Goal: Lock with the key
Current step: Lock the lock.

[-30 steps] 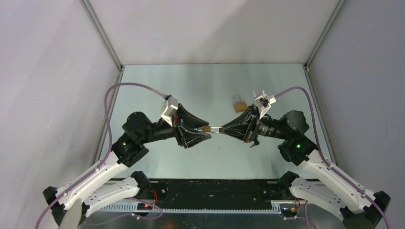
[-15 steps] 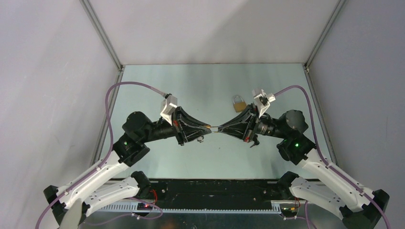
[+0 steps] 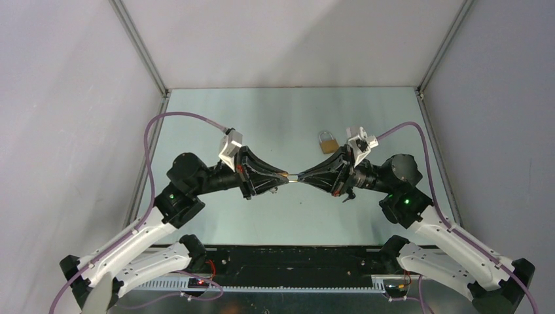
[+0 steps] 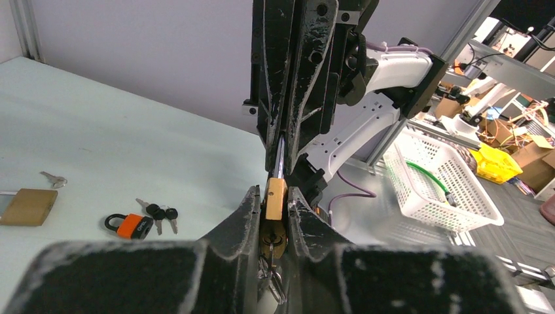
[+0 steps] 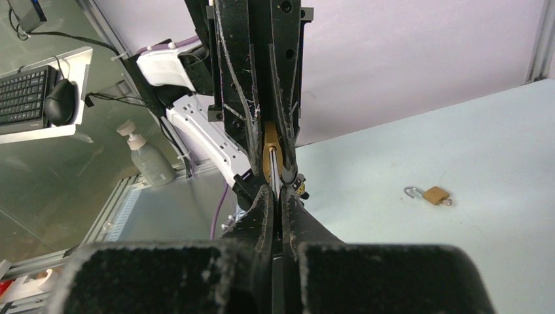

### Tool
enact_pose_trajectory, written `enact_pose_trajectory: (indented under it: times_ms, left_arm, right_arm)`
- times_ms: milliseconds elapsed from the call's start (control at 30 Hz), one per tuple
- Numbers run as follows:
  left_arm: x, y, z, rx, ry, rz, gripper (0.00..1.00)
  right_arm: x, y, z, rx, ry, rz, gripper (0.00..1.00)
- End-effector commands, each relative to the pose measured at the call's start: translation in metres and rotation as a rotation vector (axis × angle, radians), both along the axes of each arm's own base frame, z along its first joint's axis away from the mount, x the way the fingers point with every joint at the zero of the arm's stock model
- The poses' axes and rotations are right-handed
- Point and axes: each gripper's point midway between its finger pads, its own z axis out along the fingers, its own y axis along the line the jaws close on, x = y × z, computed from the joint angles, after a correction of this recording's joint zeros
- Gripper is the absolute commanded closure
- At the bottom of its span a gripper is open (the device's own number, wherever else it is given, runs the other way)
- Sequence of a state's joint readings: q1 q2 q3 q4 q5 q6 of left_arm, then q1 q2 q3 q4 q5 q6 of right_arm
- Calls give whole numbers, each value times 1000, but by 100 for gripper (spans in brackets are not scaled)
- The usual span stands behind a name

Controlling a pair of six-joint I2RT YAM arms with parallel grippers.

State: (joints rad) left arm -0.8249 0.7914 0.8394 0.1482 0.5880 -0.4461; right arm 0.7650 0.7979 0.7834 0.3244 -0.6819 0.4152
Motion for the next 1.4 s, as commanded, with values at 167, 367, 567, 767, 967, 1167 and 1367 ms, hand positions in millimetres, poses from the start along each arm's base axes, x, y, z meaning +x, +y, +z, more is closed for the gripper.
enact_pose_trajectory:
  times_ms: [167,367,567,767,967,1167,1367]
  left_arm:
    - [0,-4,6,-17,-5,-17,100]
    - [7,-12,-11,18,27,-10,100]
    - [15,-14,-13,26,26,14,100]
    - [24,-12,-10,12,40,73,100]
    - [45,0,-9,-36,135,227,100]
    - [52,8,1,-79,173,287,100]
    - [62,16,6,-99,217,350,100]
  right_arm:
    - [-2,25,9,62,-19,26,100]
    - [-9,34,17,107,44,86,100]
    - [-18,43,13,105,84,145,100]
    - [-9,42,9,91,118,97,100]
    - [18,20,20,141,235,-59,96]
    - [39,-8,35,299,354,-146,60]
    - [40,-21,47,371,352,-151,32]
